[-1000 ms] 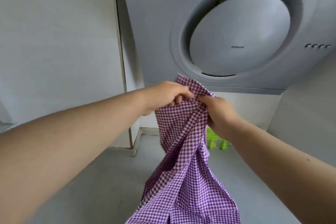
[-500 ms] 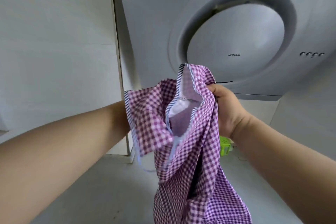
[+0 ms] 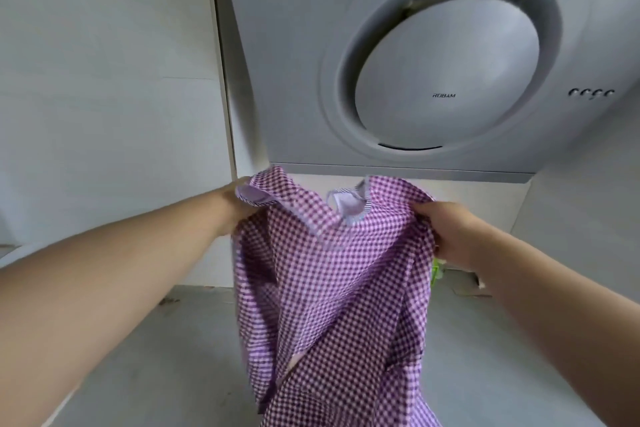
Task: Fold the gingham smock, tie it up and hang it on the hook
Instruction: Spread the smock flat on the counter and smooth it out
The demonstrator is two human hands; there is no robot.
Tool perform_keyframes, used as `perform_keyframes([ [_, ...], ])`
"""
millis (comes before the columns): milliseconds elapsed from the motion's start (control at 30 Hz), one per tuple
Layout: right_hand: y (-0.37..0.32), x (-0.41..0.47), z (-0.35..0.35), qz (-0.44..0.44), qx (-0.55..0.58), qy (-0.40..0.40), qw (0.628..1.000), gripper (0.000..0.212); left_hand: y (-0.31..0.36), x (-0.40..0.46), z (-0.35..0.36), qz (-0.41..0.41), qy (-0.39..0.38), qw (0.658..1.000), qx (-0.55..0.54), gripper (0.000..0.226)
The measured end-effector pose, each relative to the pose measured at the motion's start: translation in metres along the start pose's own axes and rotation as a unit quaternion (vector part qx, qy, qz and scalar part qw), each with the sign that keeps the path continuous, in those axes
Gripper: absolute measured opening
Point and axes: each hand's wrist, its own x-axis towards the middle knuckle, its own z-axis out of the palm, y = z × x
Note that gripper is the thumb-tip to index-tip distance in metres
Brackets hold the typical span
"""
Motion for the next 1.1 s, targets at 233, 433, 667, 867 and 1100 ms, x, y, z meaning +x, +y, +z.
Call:
perform_keyframes([
  [233,0.018,0.002,-0.016,-0.008,-0.176,0.064,0.982,0.039,-0.024,0.029,-0.024,0.011,0.05,0.983,0.174,0.04],
  [433,0.016,-0.024,0.025,-0.128,-0.331,-0.108,0.928,0.023,-0.002,0.011,0.029,0.163,-0.019,0.965,0.205,0.083],
  [667,0.027,-0.027,0.055,-0.153,-0.301,-0.253,0.906,0.02,0.02,0.0,0.071,0.281,-0.201,0.892,0.292,0.043],
  [867,0.043,-0.02,0.053,-0.104,-0.261,-0.216,0.935,0.011,0.01,0.0,0.066,0.2,-0.168,0.916,0.306,0.031],
  [1100,0.081,-0.023,0.078,-0.037,-0.281,-0.195,0.939,0.027,-0.004,0.015,0.05,0.115,-0.09,0.928,0.343,0.029],
])
